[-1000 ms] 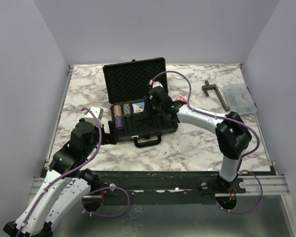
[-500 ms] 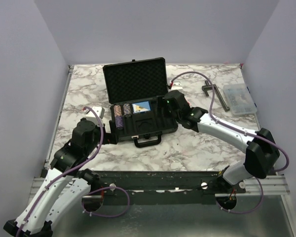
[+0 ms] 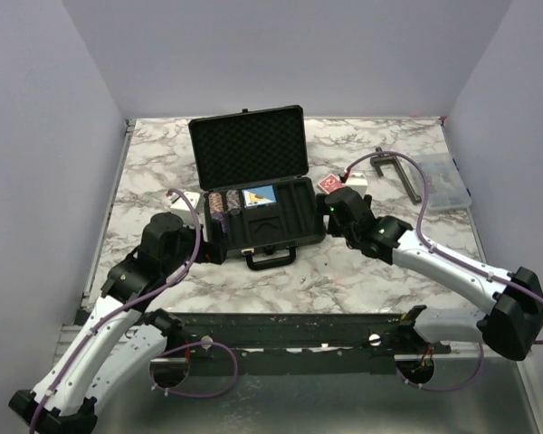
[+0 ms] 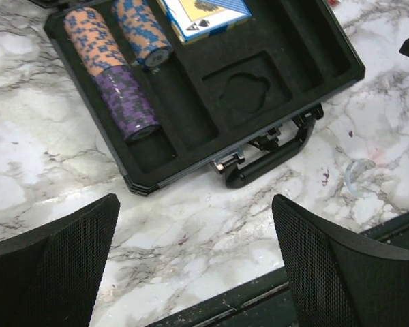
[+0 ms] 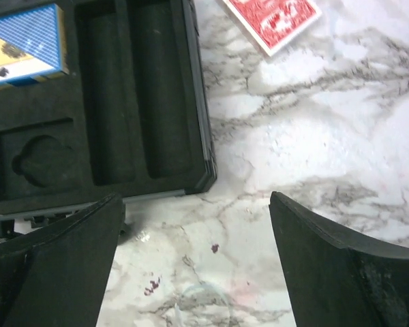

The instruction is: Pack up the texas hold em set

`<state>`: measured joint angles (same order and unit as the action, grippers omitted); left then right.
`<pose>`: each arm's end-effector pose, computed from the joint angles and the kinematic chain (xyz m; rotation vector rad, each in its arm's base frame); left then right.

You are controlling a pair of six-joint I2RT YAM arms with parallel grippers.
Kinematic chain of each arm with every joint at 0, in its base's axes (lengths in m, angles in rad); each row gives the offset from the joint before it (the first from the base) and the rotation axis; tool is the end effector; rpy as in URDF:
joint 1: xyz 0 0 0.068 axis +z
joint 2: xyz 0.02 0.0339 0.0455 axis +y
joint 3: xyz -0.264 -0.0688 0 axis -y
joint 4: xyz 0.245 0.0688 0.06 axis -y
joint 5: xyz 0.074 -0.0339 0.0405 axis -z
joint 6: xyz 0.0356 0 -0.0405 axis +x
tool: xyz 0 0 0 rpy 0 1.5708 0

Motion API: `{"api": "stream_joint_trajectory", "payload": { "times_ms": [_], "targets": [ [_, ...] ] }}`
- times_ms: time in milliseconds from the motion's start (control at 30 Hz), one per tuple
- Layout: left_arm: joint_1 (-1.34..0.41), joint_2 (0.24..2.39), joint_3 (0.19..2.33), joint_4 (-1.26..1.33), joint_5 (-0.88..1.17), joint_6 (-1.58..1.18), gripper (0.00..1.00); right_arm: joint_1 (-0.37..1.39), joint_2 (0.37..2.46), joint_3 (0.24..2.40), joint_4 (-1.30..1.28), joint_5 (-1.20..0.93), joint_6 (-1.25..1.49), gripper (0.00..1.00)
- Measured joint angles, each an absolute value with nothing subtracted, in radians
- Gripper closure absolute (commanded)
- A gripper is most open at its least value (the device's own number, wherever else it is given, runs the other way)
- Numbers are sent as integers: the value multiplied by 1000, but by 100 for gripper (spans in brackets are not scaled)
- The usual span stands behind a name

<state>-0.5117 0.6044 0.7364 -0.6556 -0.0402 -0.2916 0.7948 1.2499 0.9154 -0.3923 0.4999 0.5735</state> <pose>0.1163 -0.0637 0.3005 0.2088 2.1146 -0.4403 0.1988 0.1783 0.2703 0.0076 2.1997 0.1878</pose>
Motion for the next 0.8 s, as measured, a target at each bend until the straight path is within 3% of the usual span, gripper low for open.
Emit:
{"api": "stream_joint_trajectory", "payload": {
  "times_ms": [67, 567, 800],
  "targets": [
    [-512, 627, 738, -651, -3, -292, 8, 795, 1234, 904, -435, 496, 606, 0],
    [-512, 852, 965, -631, 91, -233, 9, 795, 1130, 823, -669, 285, 777, 0],
    [-512, 877, 913, -603, 55, -193, 10, 795, 1132, 685, -696, 154, 868, 0]
  ]
}}
